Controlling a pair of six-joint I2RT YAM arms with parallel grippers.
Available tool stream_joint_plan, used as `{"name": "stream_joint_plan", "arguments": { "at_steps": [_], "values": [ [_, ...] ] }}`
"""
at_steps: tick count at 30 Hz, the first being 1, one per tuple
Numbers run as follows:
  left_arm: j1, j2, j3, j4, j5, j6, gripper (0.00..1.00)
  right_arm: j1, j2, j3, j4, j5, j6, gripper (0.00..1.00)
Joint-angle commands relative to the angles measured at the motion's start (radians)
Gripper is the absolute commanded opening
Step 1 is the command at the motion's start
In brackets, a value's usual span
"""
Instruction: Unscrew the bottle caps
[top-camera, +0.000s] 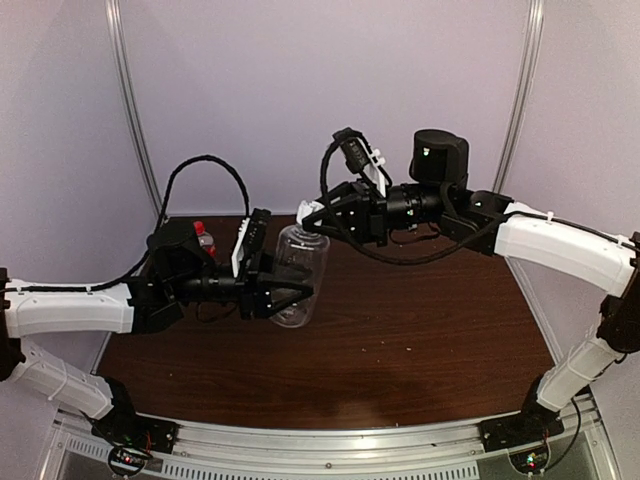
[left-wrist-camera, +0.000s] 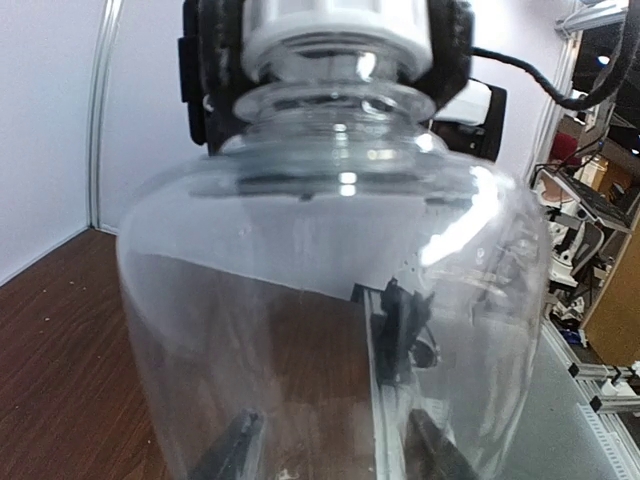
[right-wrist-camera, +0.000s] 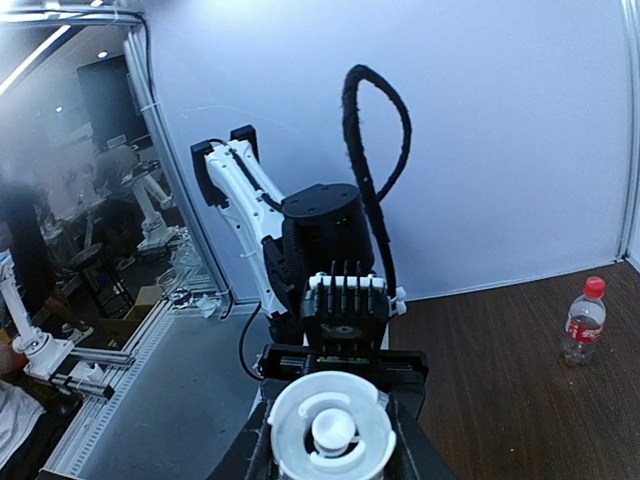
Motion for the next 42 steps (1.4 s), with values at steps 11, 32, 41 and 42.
{"name": "stream_joint_plan", "arguments": {
  "at_steps": [11, 32, 41, 42],
  "values": [
    [-0.005, -0.019, -0.014, 0.083, 0.004, -0.003, 0.31, -0.032, -0.028, 0.019, -0.032, 0.069, 0.013, 0.52],
    [-0.005, 0.037, 0.077, -0.089, -0.284, -0.018, 0.31, 0.109, -0.011, 0.096, -0.225, 0.795, 0.221, 0.91],
    [-0.004, 0.033, 0.075, -0.105, -0.302, -0.011, 0.31, 0.115, 0.007, 0.082, -0.197, 0.778, 0.225, 0.52],
    [-0.004, 0.032, 0.074, -0.105, -0.302, -0.010, 0.31, 0.115, 0.006, 0.081, -0.193, 0.772, 0.224, 0.47]
  ]
}}
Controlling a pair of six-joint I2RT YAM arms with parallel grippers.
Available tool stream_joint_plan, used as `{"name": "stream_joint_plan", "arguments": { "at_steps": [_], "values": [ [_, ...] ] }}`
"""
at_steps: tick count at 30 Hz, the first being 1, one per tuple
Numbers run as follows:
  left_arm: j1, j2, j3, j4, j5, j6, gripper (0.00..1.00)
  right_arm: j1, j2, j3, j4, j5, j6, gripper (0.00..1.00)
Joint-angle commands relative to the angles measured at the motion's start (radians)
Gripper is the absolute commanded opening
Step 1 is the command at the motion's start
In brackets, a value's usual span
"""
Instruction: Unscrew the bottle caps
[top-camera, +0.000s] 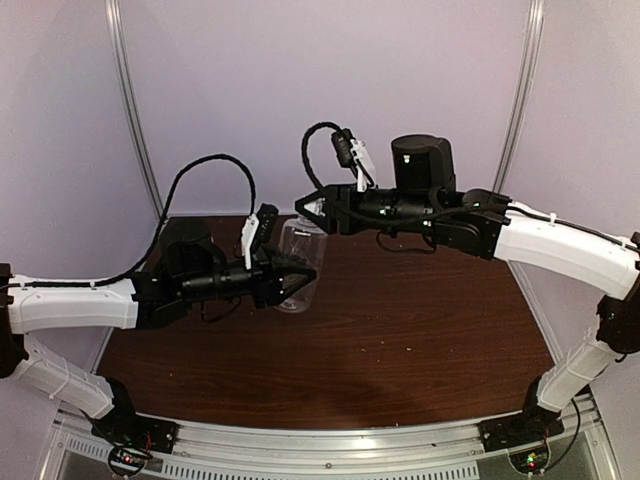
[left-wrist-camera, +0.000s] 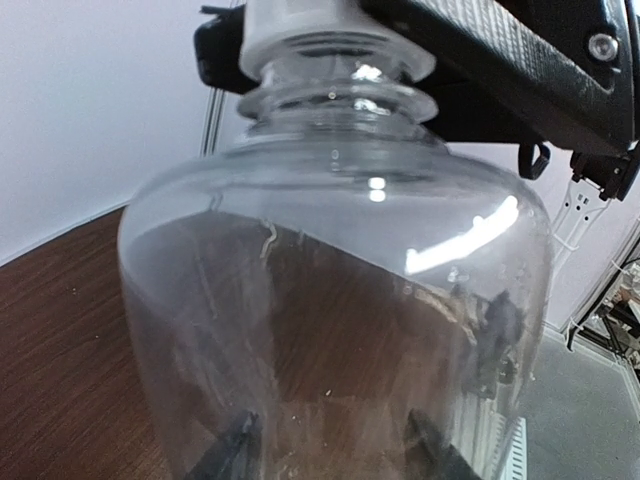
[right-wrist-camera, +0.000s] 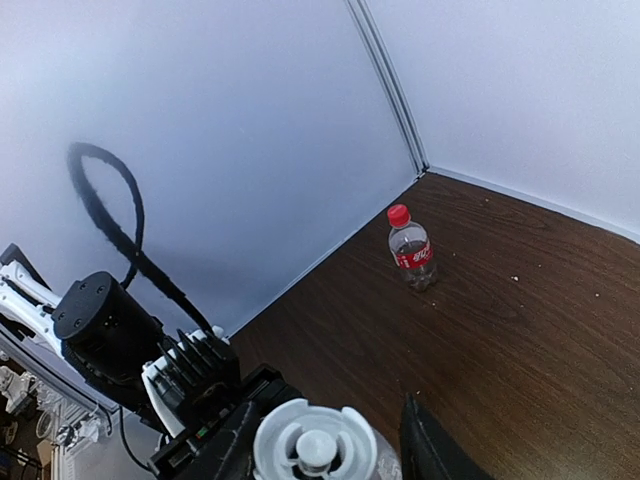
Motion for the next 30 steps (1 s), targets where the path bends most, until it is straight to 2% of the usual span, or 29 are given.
{"name": "stream_joint_plan", "arguments": {
  "at_steps": [1, 6, 11, 14, 19, 23, 26, 30],
  "values": [
    [0.000, 0.000, 0.031, 0.032, -0.018, 0.003, 0.31, 0.006, -0.008, 0.009, 0.023, 0.023, -0.004, 0.42],
    [0.000, -0.006, 0.023, 0.033, -0.021, 0.008, 0.31, 0.005, -0.025, -0.023, 0.063, 0.002, -0.022, 0.19],
    [-0.001, -0.028, 0.008, 0.054, 0.020, 0.016, 0.31, -0.006, -0.055, -0.076, 0.128, -0.089, -0.094, 0.09],
    [-0.001, -0.038, 0.003, 0.067, 0.099, 0.035, 0.31, -0.042, -0.069, -0.102, 0.186, -0.257, -0.156, 0.07],
    [0.001, -0.054, -0.023, 0.183, 0.355, 0.010, 0.32, -0.095, -0.061, -0.109, 0.220, -0.756, -0.326, 0.11],
    [-0.001, -0.060, -0.051, 0.284, 0.496, -0.055, 0.32, -0.132, -0.016, -0.087, 0.262, -1.055, -0.326, 0.18],
    [0.000, -0.064, -0.062, 0.306, 0.513, -0.069, 0.31, -0.147, 0.009, -0.074, 0.268, -1.094, -0.313, 0.25],
    [-0.001, -0.071, -0.070, 0.299, 0.486, -0.061, 0.32, -0.148, 0.002, -0.078, 0.265, -1.024, -0.295, 0.36]
  ]
}}
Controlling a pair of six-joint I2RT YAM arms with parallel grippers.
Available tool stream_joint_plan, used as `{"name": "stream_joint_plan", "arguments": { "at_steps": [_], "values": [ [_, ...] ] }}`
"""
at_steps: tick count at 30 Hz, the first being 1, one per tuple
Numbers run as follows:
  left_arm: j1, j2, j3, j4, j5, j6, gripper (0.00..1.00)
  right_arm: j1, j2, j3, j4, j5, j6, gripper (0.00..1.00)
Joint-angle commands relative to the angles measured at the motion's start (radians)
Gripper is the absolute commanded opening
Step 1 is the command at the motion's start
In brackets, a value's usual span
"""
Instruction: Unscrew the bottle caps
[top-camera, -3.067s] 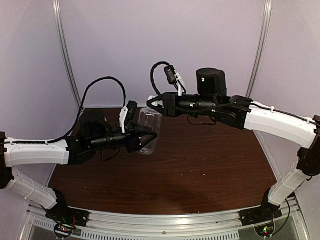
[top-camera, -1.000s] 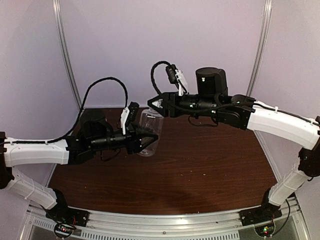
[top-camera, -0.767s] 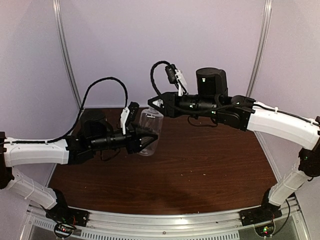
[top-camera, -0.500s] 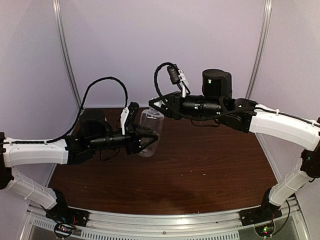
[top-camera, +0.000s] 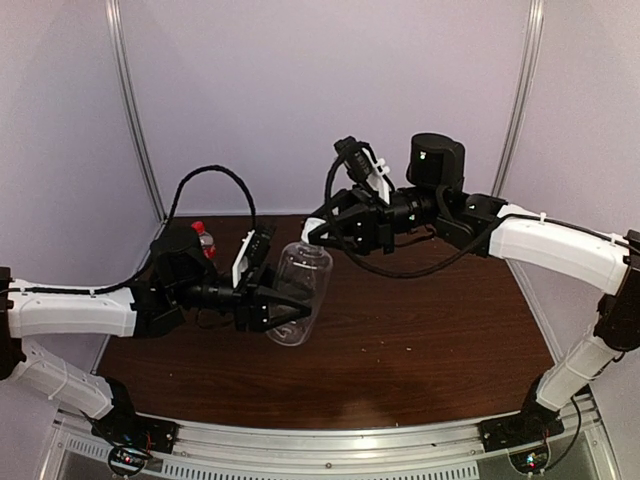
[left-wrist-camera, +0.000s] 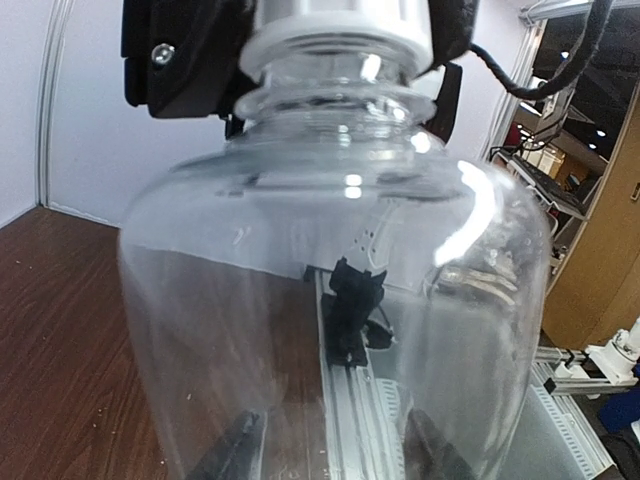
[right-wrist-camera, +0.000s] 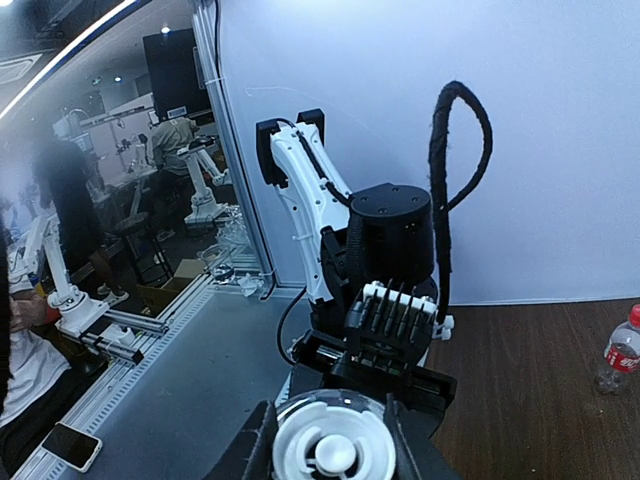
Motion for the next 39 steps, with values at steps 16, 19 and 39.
{"name": "stream_joint_plan", "arguments": {
  "at_steps": [16, 19, 39],
  "values": [
    [0.008, -0.036, 0.047, -0.050, -0.224, 0.062, 0.32, 0.007, -0.134, -0.012, -0.073, 0.390, 0.132, 0.94],
    [0.007, -0.030, 0.058, -0.072, -0.256, 0.064, 0.31, 0.029, -0.133, 0.019, -0.143, 0.549, 0.167, 0.95],
    [0.007, -0.018, 0.088, -0.142, -0.358, 0.079, 0.31, 0.136, -0.026, 0.106, -0.277, 0.886, 0.245, 0.49]
  ]
}}
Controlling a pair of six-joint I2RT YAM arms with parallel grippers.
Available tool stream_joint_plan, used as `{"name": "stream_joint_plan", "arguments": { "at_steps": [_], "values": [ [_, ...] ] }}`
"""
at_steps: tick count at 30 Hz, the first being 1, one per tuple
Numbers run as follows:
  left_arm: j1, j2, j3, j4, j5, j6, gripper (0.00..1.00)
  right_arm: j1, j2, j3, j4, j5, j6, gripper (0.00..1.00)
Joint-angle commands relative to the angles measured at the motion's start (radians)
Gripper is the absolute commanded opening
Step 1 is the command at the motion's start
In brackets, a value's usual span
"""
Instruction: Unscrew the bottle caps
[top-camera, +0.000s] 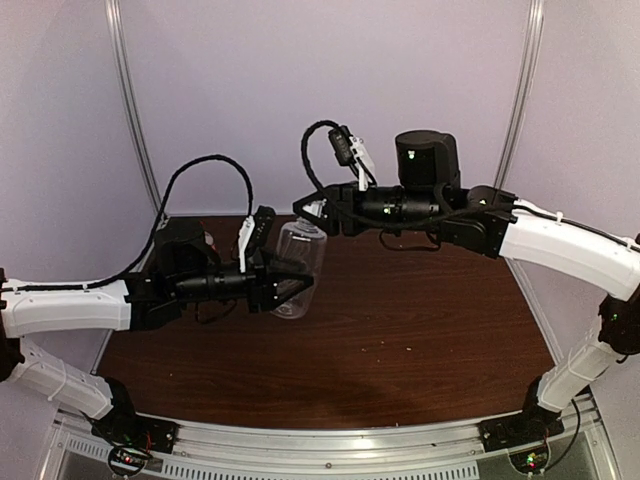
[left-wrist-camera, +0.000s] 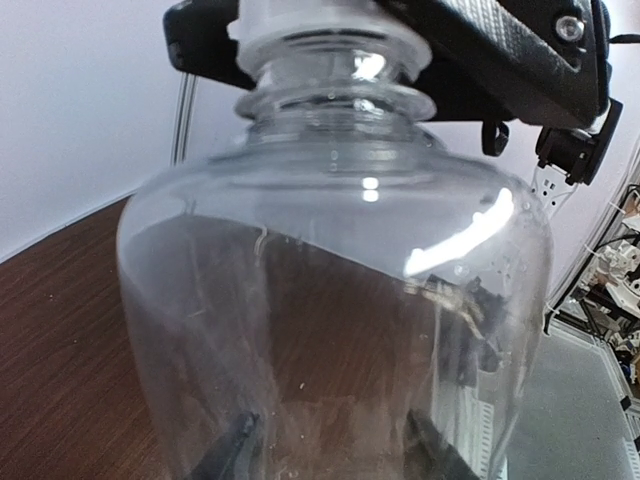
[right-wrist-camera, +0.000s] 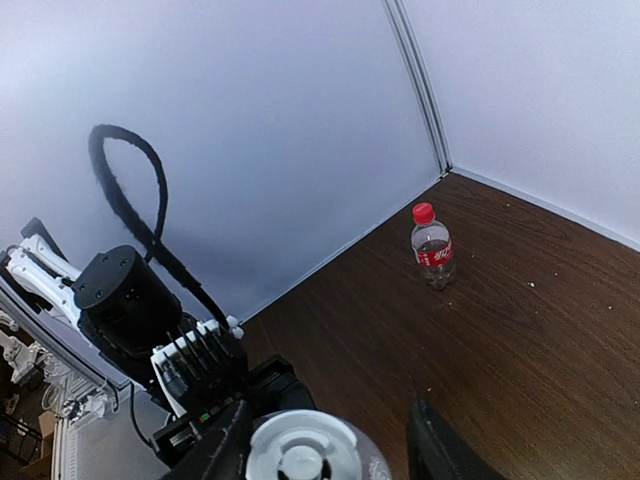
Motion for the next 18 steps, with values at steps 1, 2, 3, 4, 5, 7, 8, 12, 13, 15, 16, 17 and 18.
{"name": "stream_joint_plan", "arguments": {
  "at_steps": [1, 2, 3, 4, 5, 7, 8, 12, 13, 15, 16, 17, 18],
  "values": [
    [0.005, -0.002, 0.033, 0.041, -0.017, 0.025, 0.31, 0.003, -0.008, -0.004, 0.024, 0.003, 0.004, 0.45],
    [0.004, -0.002, 0.032, 0.039, -0.018, 0.026, 0.31, 0.003, -0.010, -0.007, 0.032, -0.002, 0.004, 0.41],
    [0.004, -0.002, 0.032, 0.037, -0.019, 0.027, 0.31, 0.003, -0.013, -0.012, 0.041, -0.006, 0.002, 0.37],
    [0.005, -0.002, 0.031, 0.037, -0.020, 0.027, 0.31, 0.003, -0.018, -0.016, 0.047, -0.011, -0.002, 0.33],
    [0.004, -0.002, 0.030, 0.037, -0.020, 0.027, 0.31, 0.003, -0.022, -0.022, 0.056, -0.016, -0.012, 0.28],
    [0.004, -0.004, 0.028, 0.039, -0.019, 0.026, 0.31, 0.003, -0.032, -0.037, 0.075, -0.039, -0.035, 0.21],
    [0.004, -0.005, 0.027, 0.042, -0.016, 0.028, 0.31, 0.002, -0.037, -0.045, 0.088, -0.055, -0.053, 0.18],
    [0.004, -0.012, 0.020, 0.067, 0.063, 0.037, 0.31, -0.022, -0.052, -0.071, 0.128, -0.222, -0.148, 0.12],
    [0.004, -0.012, 0.019, 0.077, 0.095, 0.039, 0.31, -0.031, -0.054, -0.075, 0.135, -0.287, -0.179, 0.12],
    [0.004, -0.015, 0.015, 0.102, 0.174, 0.039, 0.32, -0.053, -0.056, -0.081, 0.140, -0.437, -0.253, 0.14],
    [0.004, -0.017, 0.010, 0.121, 0.220, 0.034, 0.32, -0.062, -0.058, -0.083, 0.138, -0.519, -0.290, 0.16],
    [0.004, -0.019, 0.005, 0.144, 0.265, 0.027, 0.33, -0.072, -0.058, -0.084, 0.135, -0.596, -0.324, 0.18],
    [0.004, -0.021, -0.001, 0.165, 0.304, 0.017, 0.32, -0.081, -0.056, -0.086, 0.131, -0.676, -0.355, 0.20]
  ]
}}
